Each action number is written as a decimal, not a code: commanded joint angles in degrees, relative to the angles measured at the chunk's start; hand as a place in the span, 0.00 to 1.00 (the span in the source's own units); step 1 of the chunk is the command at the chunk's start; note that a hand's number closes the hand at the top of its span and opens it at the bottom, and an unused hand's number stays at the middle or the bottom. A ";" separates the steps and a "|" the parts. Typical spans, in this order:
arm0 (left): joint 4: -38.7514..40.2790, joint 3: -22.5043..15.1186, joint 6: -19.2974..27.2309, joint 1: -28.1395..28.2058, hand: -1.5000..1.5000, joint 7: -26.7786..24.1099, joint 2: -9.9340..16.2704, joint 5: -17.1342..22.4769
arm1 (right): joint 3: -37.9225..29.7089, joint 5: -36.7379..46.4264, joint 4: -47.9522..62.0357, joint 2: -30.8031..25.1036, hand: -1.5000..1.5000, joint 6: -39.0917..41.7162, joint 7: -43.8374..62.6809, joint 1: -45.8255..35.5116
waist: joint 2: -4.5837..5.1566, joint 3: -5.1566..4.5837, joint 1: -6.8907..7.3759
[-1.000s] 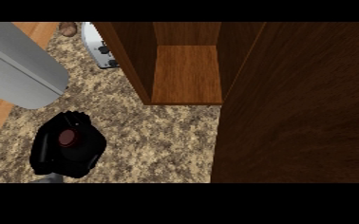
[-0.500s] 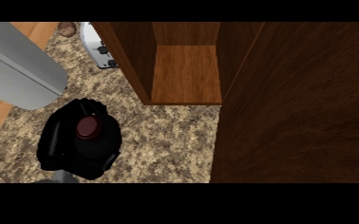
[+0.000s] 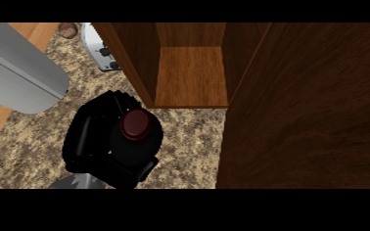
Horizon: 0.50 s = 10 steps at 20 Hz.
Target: Pick up the wine, place it into the cabinet and close the cabinet
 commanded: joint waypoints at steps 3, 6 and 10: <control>0.29 -9.95 14.09 -8.93 1.00 4.95 -0.36 -0.92 | -0.40 -3.95 -3.42 0.16 0.00 -0.62 2.51 -1.15 | 0.04 -0.01 -0.01; 3.15 -11.79 19.64 -14.28 1.00 5.96 -0.37 -0.30 | -3.86 -8.13 -6.35 -1.08 0.00 1.53 2.19 2.47 | 0.03 0.02 -0.55; 7.18 -13.88 25.62 -19.47 1.00 5.09 -0.37 -1.70 | -2.78 -7.46 -7.59 -0.57 0.00 2.11 1.52 4.72 | 0.01 0.03 -0.67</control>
